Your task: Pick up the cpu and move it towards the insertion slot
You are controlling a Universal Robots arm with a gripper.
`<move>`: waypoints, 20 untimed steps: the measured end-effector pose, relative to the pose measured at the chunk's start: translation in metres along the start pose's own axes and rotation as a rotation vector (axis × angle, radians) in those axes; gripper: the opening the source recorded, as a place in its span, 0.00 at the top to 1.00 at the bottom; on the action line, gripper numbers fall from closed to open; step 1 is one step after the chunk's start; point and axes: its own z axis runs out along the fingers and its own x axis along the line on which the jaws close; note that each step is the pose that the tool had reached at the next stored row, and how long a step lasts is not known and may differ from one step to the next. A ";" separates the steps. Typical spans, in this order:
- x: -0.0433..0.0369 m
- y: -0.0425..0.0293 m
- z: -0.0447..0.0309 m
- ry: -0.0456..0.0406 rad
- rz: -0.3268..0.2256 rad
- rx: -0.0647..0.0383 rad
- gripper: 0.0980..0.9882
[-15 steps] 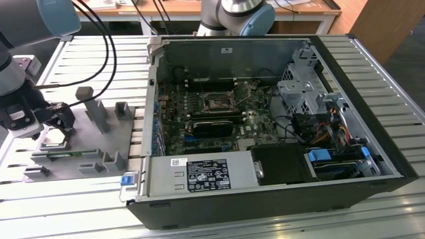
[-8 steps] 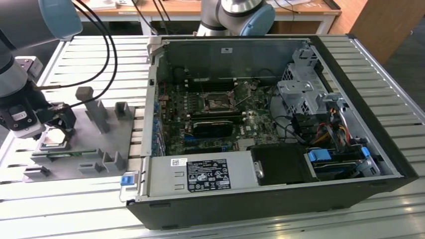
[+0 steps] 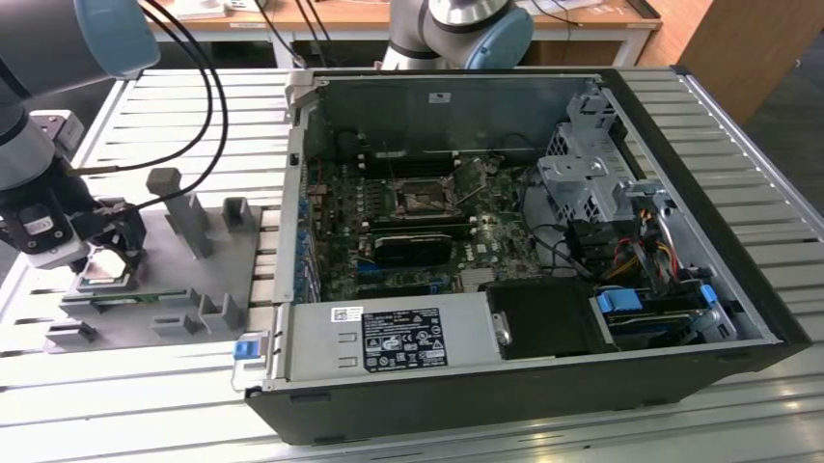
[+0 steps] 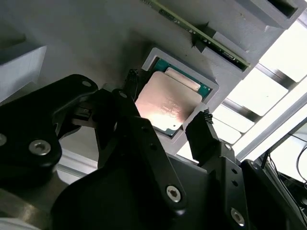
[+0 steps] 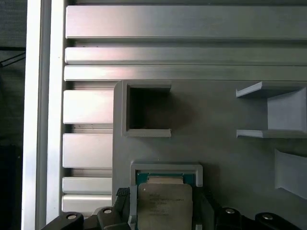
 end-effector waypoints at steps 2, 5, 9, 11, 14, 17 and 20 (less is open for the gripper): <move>0.0002 0.0000 -0.0001 -0.0037 0.000 0.000 0.35; 0.0004 0.0000 0.0001 -0.0146 0.000 0.002 0.35; 0.0012 0.0000 0.0001 -0.0171 0.000 0.002 0.35; 0.0019 0.0000 0.0002 -0.0172 -0.001 0.002 0.35; 0.0028 -0.0001 0.0002 -0.0171 -0.001 0.002 0.35; 0.0029 0.0000 0.0005 -0.0172 -0.001 0.002 0.35; 0.0030 -0.0001 0.0006 -0.0170 -0.001 0.002 0.36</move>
